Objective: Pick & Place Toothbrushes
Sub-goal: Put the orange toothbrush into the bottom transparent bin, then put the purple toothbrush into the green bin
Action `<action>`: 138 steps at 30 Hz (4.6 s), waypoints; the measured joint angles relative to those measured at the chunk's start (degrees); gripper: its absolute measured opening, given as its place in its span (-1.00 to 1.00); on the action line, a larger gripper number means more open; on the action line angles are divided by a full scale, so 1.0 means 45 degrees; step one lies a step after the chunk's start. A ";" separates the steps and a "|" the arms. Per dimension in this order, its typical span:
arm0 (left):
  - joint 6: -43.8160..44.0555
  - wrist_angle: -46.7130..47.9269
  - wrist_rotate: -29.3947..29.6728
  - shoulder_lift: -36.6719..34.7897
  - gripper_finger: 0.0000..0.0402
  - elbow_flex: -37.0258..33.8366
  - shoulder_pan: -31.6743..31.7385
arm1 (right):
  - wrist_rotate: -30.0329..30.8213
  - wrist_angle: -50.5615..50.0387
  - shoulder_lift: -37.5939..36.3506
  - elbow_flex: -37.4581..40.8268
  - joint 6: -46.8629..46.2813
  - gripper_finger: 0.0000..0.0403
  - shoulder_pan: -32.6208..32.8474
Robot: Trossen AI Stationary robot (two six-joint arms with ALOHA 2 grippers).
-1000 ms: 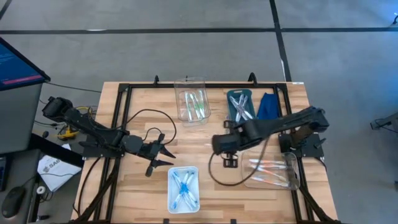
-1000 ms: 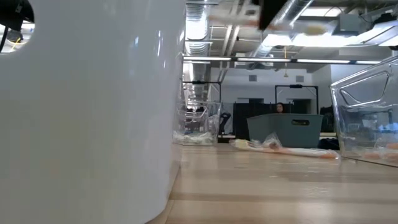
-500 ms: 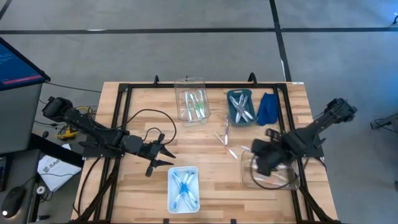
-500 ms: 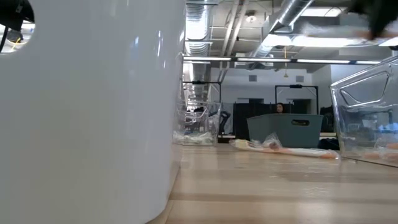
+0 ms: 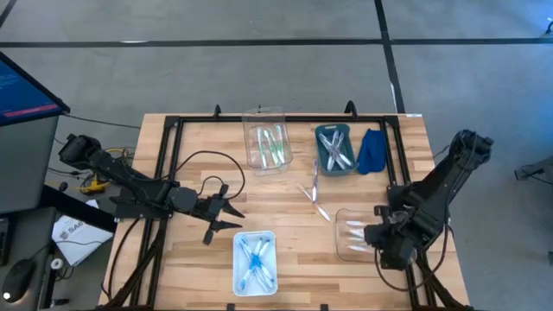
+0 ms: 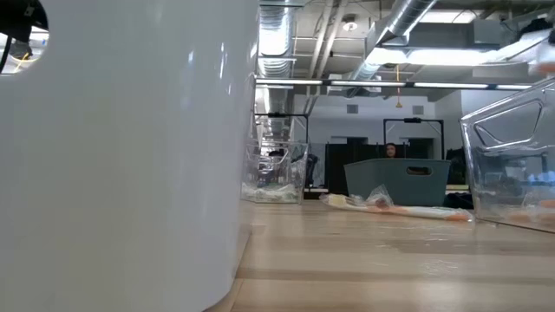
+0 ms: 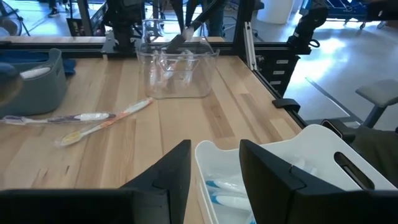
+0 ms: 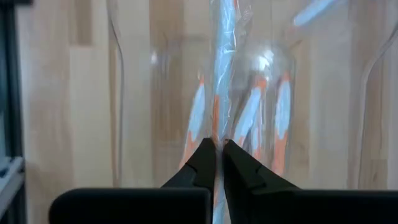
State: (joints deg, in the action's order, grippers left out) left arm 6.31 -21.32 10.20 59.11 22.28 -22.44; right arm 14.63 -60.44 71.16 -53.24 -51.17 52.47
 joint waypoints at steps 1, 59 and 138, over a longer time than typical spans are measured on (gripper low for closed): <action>0.0000 -0.0032 -0.0004 0.0000 -0.35 0.0000 0.0000 | -0.0033 -0.0055 0.0100 0.0045 -0.0190 -0.96 0.0066; 0.0005 -0.0045 0.0000 0.0000 -0.35 0.0000 0.0000 | -0.2281 0.0969 0.4025 0.0234 -0.0642 -0.72 0.0062; 0.0010 -0.0040 0.0000 0.0000 -0.35 0.0005 -0.0005 | 0.2108 -0.3412 0.4010 -0.5071 0.3381 -0.06 -0.4210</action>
State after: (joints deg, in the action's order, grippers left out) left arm 6.35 -21.50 10.20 59.11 22.31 -22.46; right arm 24.12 -75.80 89.21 -76.06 -35.96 33.53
